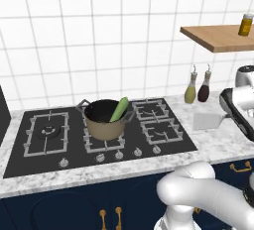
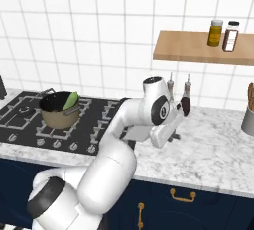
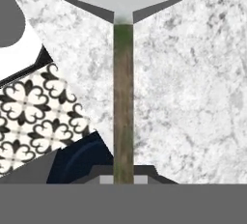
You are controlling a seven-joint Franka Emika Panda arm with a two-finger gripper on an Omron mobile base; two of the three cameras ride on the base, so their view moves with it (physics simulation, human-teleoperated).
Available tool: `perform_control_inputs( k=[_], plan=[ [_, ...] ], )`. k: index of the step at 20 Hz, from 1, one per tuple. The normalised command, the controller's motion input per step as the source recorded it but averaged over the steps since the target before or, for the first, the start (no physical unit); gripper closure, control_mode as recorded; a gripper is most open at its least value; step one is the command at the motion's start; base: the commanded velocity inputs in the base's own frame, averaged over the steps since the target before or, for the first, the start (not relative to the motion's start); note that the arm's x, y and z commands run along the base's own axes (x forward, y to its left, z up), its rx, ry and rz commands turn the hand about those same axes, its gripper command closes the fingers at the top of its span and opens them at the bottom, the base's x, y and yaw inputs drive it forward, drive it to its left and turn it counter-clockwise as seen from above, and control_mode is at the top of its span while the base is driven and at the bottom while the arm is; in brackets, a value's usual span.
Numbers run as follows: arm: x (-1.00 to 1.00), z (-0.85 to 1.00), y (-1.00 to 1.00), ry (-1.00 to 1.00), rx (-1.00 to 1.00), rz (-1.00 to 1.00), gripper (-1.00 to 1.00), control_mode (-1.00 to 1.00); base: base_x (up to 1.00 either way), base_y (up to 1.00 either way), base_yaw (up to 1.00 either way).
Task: Put the corn and broccoli in the pot. Retrieve the spatula and lightly stir the vegetables in the pot.
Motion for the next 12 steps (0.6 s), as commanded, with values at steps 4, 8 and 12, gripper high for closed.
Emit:
perform_control_inputs(
  k=[4, 8, 12],
  plan=[
    [-0.13, 0.64, 0.67, 0.13, -0.01, 0.04, 1.00, -1.00, 0.00, 0.00, 0.00],
    [0.00, 0.31, 0.77, 0.20, -0.01, 0.01, 1.00, -1.00, 0.00, 0.00, 0.00],
    [-0.12, 0.31, 0.72, 0.03, -0.06, 0.00, 1.00, -1.00, 0.00, 0.00, 0.00]
  ],
)
